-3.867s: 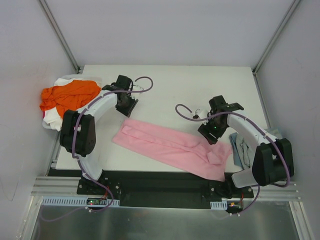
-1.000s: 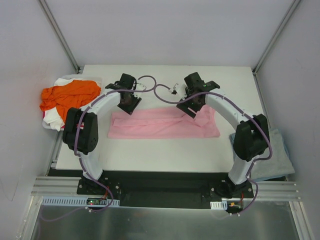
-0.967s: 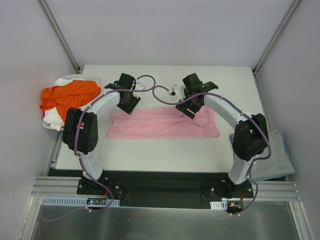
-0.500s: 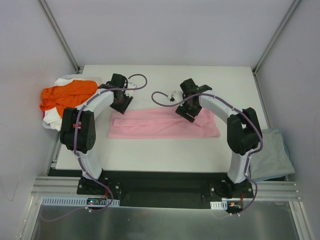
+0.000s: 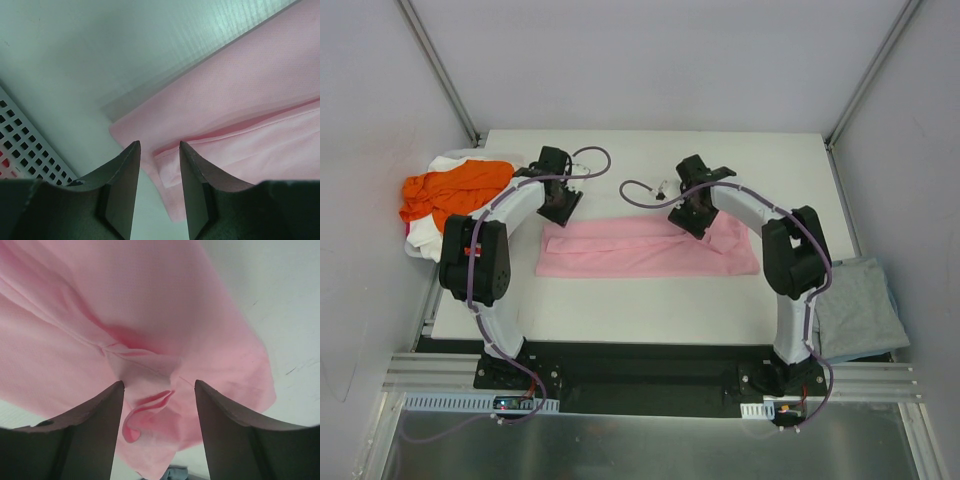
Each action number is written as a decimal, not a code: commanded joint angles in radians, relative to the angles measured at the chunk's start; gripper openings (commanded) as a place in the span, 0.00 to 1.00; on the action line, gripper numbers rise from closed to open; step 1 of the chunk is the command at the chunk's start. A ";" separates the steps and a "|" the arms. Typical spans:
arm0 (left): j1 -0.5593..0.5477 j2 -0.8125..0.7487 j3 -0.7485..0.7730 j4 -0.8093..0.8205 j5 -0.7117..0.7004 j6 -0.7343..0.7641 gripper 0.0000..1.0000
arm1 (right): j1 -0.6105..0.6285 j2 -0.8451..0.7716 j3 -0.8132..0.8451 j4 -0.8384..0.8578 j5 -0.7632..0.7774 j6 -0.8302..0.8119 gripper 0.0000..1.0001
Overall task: Fold and stack the t-shirts
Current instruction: Fold the tshirt
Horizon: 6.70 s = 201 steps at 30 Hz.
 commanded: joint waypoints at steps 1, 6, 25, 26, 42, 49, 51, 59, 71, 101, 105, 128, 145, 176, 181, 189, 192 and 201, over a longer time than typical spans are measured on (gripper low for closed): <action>0.015 -0.013 0.007 0.007 -0.004 -0.002 0.37 | -0.022 0.010 0.069 0.011 -0.024 -0.013 0.62; 0.015 -0.013 0.005 0.007 -0.008 -0.003 0.37 | -0.039 0.014 0.081 0.008 -0.040 -0.015 0.59; 0.018 -0.025 -0.012 0.008 -0.013 -0.002 0.36 | -0.044 -0.070 0.012 0.007 -0.062 0.005 0.57; 0.018 -0.024 -0.010 0.008 -0.013 -0.003 0.36 | -0.044 -0.073 0.000 0.006 -0.094 0.005 0.57; 0.021 -0.017 -0.007 0.013 -0.013 -0.005 0.35 | -0.037 -0.010 0.000 0.027 -0.111 -0.006 0.52; 0.021 -0.008 -0.008 0.015 -0.013 -0.008 0.34 | -0.037 0.019 0.011 0.035 -0.120 -0.023 0.51; 0.021 -0.005 -0.008 0.015 -0.013 -0.006 0.34 | -0.042 0.026 0.014 0.038 -0.120 -0.021 0.49; 0.021 -0.005 -0.007 0.016 -0.013 -0.006 0.34 | -0.048 0.027 0.023 0.037 -0.116 -0.024 0.27; 0.023 -0.024 -0.019 0.016 -0.011 -0.006 0.34 | -0.045 -0.087 -0.009 -0.017 -0.103 -0.003 0.24; 0.021 -0.051 -0.033 0.016 0.003 -0.005 0.34 | 0.027 -0.288 -0.201 -0.017 0.006 0.028 0.55; 0.021 -0.042 -0.033 0.016 0.006 -0.005 0.34 | 0.019 -0.259 -0.195 -0.019 0.004 0.020 0.49; 0.023 -0.048 -0.051 0.018 0.003 -0.003 0.33 | -0.016 -0.260 -0.296 -0.032 -0.004 0.016 0.18; 0.021 -0.048 -0.056 0.024 0.036 -0.011 0.33 | -0.019 -0.392 -0.402 -0.072 0.009 0.057 0.05; 0.019 0.101 -0.104 -0.080 0.104 -0.014 0.36 | -0.017 -0.417 -0.433 -0.071 0.009 0.074 0.02; 0.018 0.102 -0.097 -0.088 0.099 -0.014 0.35 | -0.017 -0.429 -0.442 -0.085 0.015 0.074 0.02; 0.018 0.099 -0.096 -0.093 0.093 -0.014 0.35 | -0.017 -0.432 -0.492 -0.089 0.013 0.077 0.07; 0.019 0.095 -0.093 -0.094 0.093 -0.014 0.35 | -0.019 -0.450 -0.508 -0.081 0.007 0.080 0.21; 0.019 0.093 -0.087 -0.099 0.096 -0.017 0.36 | -0.019 -0.469 -0.480 -0.071 0.015 0.088 0.42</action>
